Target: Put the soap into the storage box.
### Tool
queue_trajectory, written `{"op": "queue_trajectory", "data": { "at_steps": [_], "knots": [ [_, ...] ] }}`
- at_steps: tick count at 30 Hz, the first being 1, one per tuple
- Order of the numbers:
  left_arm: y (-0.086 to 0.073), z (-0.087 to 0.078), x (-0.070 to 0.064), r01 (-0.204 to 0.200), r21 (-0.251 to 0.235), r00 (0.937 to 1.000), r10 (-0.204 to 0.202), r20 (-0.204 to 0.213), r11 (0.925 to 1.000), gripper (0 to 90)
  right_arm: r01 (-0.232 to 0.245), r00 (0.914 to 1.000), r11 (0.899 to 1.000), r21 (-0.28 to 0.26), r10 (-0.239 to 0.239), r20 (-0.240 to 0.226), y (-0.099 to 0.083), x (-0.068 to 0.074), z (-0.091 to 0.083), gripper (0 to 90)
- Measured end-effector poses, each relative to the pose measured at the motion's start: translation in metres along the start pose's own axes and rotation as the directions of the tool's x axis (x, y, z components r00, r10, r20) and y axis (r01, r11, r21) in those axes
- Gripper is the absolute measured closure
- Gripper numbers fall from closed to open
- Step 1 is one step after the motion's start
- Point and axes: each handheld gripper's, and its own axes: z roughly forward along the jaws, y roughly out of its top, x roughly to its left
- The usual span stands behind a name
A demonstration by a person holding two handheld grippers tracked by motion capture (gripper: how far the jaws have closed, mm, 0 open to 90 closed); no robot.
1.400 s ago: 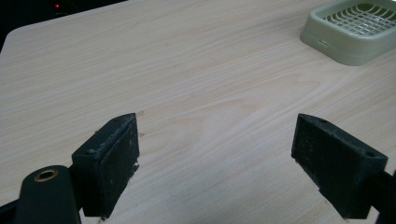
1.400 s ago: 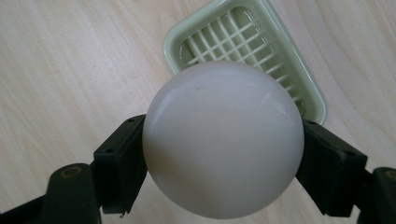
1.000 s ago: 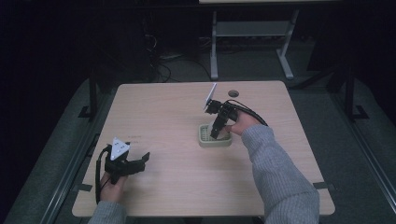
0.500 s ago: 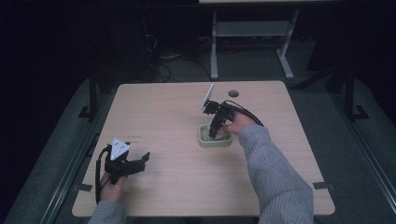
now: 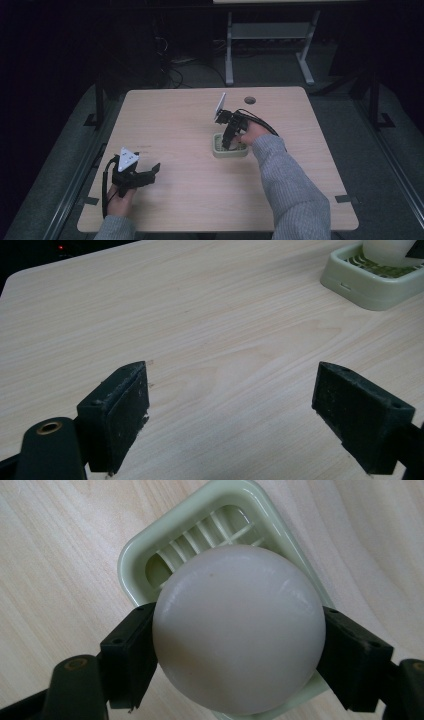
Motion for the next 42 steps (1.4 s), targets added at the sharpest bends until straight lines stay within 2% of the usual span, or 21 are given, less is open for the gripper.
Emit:
{"op": "queue_trajectory", "data": {
  "at_steps": [42],
  "knots": [
    [0.0, 0.0, -0.0006, -0.004, 0.0, 1.0, 0.004, -0.001, 1.0, 14.8, -0.028, 0.9996, 0.999, 0.014, 0.028, -0.006, 0.0012, -0.0017, 0.009, 22.9]
  ]
}}
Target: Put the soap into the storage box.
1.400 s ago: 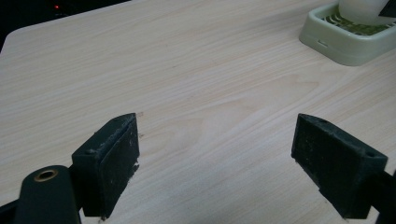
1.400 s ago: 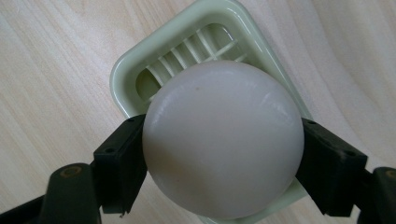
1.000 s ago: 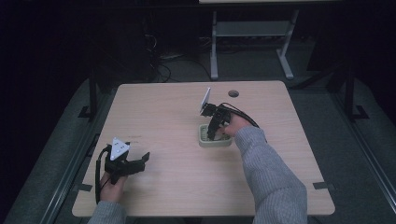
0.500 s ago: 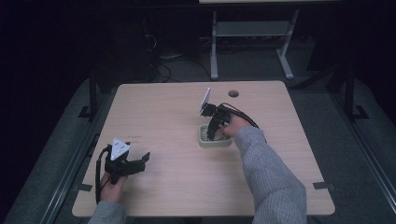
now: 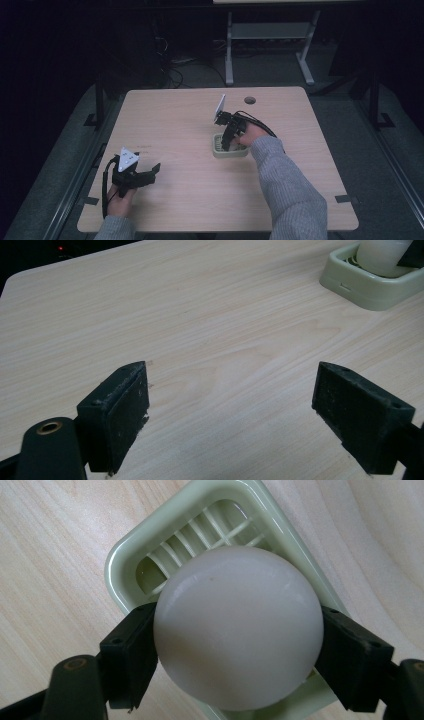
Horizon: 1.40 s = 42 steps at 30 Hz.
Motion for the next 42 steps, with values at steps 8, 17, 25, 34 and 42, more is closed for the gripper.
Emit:
{"op": "queue_trajectory", "data": {
  "at_steps": [8, 17, 25, 34, 42],
  "knots": [
    [0.0, 0.0, 0.0, -0.002, -0.002, 1.0, 0.002, 0.001, 1.0, 14.9, -0.009, 0.9998, 0.999, -0.041, 0.009, -0.015, -0.001, -0.001, -0.014, 22.9],
    [0.0, -0.001, 0.0, 0.002, -0.002, 1.0, -0.002, 0.0, 1.0, 14.9, -0.017, 0.9998, 0.999, -0.05, 0.017, -0.014, -0.004, -0.002, -0.02, 21.3],
    [0.0, 0.0, 0.0, -0.004, -0.001, 1.0, 0.004, 0.0, 1.0, 14.8, -0.024, 0.9996, 0.996, -0.087, 0.023, -0.017, -0.014, -0.004, -0.032, 21.4],
    [0.0, 0.0, -0.001, -0.004, 0.002, 1.0, 0.004, 0.0, 1.0, 14.8, -0.036, 0.9991, 0.994, -0.106, 0.033, -0.026, -0.024, -0.007, -0.042, 21.5],
    [0.0, 0.0, 0.0, -0.006, 0.003, 1.0, 0.006, -0.002, 1.0, 14.8, -0.037, 0.9991, 0.993, -0.114, 0.034, -0.026, -0.03, -0.007, -0.048, 21.6]
  ]
}}
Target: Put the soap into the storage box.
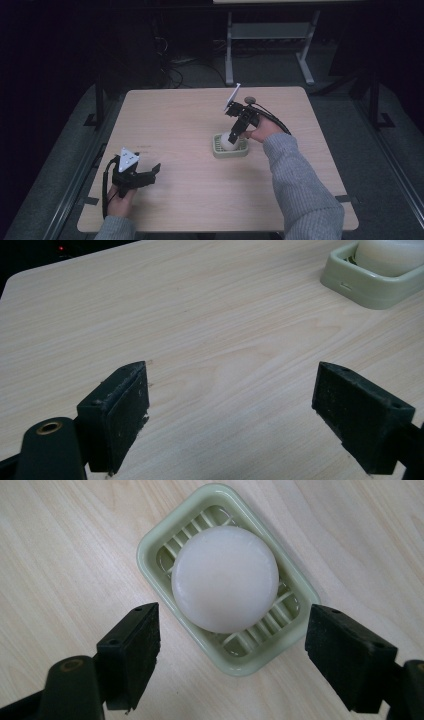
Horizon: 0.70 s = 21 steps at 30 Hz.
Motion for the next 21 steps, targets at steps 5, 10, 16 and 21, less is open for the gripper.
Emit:
{"op": "queue_trajectory", "data": {
  "at_steps": [5, 10, 16, 21],
  "knots": [
    [0.0, 0.0, 0.0, -0.002, 0.0, 1.0, 0.002, 0.0, 1.0, 14.8, -0.002, 1.0, 1.0, 0.0, 0.002, -0.001, -0.002, 0.0, -0.002, 21.6],
    [0.0, 0.0, 0.0, 0.002, -0.004, 1.0, -0.002, 0.002, 1.0, 14.9, -0.001, 1.0, 1.0, -0.003, 0.001, 0.0, -0.007, 0.0, -0.006, 21.6],
    [0.0, 0.0, -0.001, -0.002, -0.001, 1.0, 0.002, 0.002, 1.0, 14.9, -0.009, 0.9999, 1.0, -0.006, 0.009, -0.004, -0.012, 0.0, -0.008, 21.7],
    [0.0, 0.0, -0.001, -0.003, 0.0, 1.0, 0.003, 0.001, 1.0, 14.8, -0.011, 0.9999, 1.0, -0.01, 0.01, -0.005, -0.017, -0.001, -0.01, 21.9]
  ]
}}
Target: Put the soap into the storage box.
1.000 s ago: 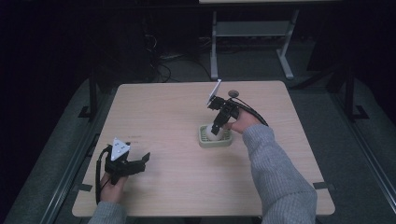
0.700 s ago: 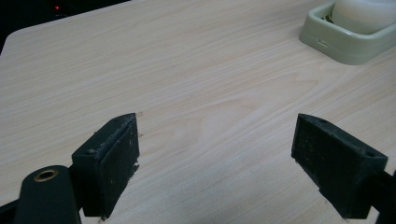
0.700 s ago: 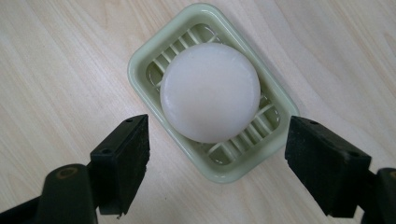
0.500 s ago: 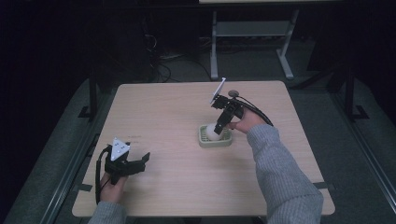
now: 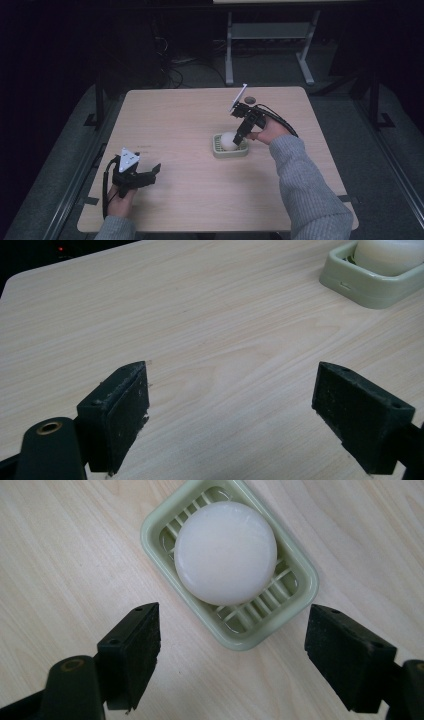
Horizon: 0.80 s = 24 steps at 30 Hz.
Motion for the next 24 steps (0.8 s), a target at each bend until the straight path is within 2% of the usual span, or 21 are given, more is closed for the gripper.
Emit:
{"op": "queue_trajectory", "data": {
  "at_steps": [16, 24],
  "knots": [
    [0.0, 0.0, -0.001, -0.006, 0.002, 1.0, 0.006, 0.001, 1.0, 14.8, -0.005, 1.0, 1.0, -0.025, 0.005, 0.003, -0.015, 0.0, -0.01, 22.3],
    [0.0, 0.0, -0.001, -0.004, 0.003, 1.0, 0.004, 0.0, 1.0, 14.8, -0.011, 0.9999, 1.0, -0.021, 0.011, 0.002, -0.025, -0.001, -0.011, 22.4]
  ]
}}
